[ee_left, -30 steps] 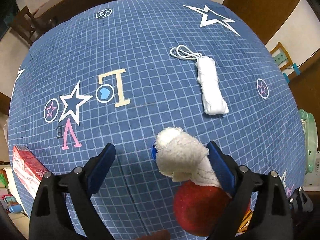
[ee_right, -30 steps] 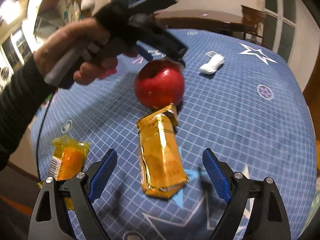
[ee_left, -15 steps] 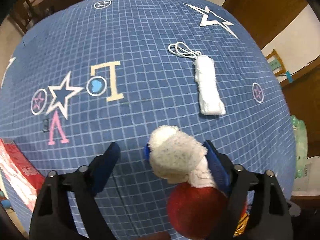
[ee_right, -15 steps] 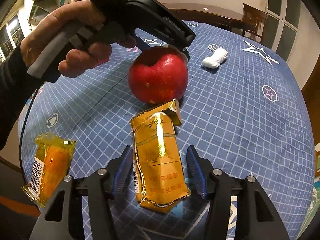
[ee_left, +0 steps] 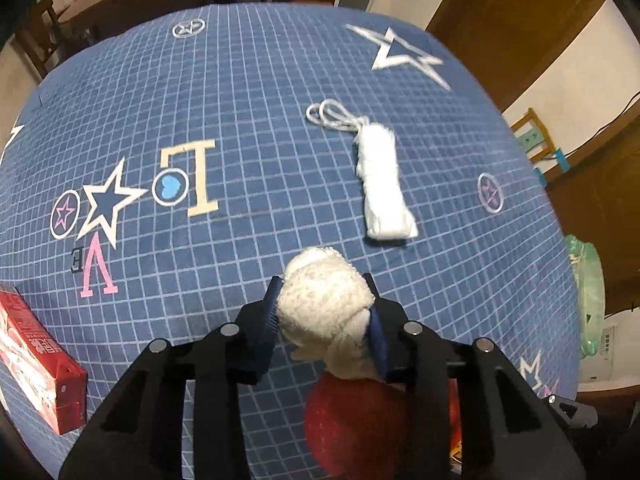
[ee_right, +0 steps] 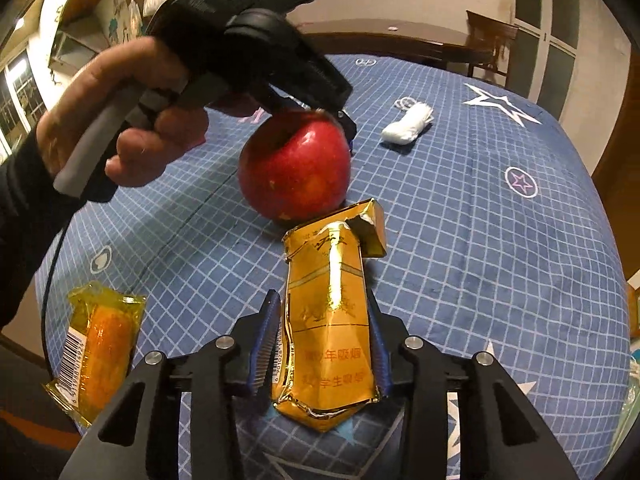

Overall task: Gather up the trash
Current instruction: 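Grasp the gold foil packet with the right tool while the left tool grasps the white towel, then carry the gold foil packet and white towel with both tools over the green bin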

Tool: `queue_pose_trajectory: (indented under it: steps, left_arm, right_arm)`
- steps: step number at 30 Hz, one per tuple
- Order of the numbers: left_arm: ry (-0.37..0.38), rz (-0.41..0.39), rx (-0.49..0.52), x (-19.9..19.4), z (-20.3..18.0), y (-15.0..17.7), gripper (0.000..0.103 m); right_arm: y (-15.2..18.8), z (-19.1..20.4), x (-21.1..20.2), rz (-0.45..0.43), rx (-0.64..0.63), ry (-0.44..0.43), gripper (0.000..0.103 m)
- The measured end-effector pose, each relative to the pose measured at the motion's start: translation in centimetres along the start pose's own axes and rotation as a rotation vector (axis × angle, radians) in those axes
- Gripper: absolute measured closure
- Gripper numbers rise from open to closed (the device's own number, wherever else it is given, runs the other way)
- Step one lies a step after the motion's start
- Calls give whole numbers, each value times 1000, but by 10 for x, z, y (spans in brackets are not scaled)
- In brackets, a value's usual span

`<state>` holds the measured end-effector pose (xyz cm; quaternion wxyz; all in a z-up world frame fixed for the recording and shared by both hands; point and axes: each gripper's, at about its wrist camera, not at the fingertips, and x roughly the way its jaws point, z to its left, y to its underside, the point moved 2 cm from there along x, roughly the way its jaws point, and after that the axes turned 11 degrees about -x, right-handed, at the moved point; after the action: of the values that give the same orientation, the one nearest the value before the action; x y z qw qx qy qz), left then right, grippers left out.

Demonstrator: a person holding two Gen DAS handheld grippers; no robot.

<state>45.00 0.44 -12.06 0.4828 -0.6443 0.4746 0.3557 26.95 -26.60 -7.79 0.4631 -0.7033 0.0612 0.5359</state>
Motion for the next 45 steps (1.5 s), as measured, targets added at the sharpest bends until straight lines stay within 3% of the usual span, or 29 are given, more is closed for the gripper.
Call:
queue_pose_trajectory:
  steps: [7,13,18,28,40,45]
  left_arm:
    - [23,-183,16,-59,1,11,67]
    - [-14,-407,74,-118,-15,53,67]
    - [13,-502,132,-147,-23,90,67]
    - [103,-409,182,-134,-27,106,63]
    - [152,-365,183,-132,-20,116,64]
    - [61,-442,207,-135,-25,128,65]
  right_arm:
    - [2,7,-27,-91,23,53,61]
    - [6,16,-56,-196,57,123,61]
    - [10,21,-76,-263,81,162,61]
    - [26,31,-80,-247,97,164,61]
    - [33,25,-83,-250,126,159,61]
    - [30,26,-88,-278,127,189,61]
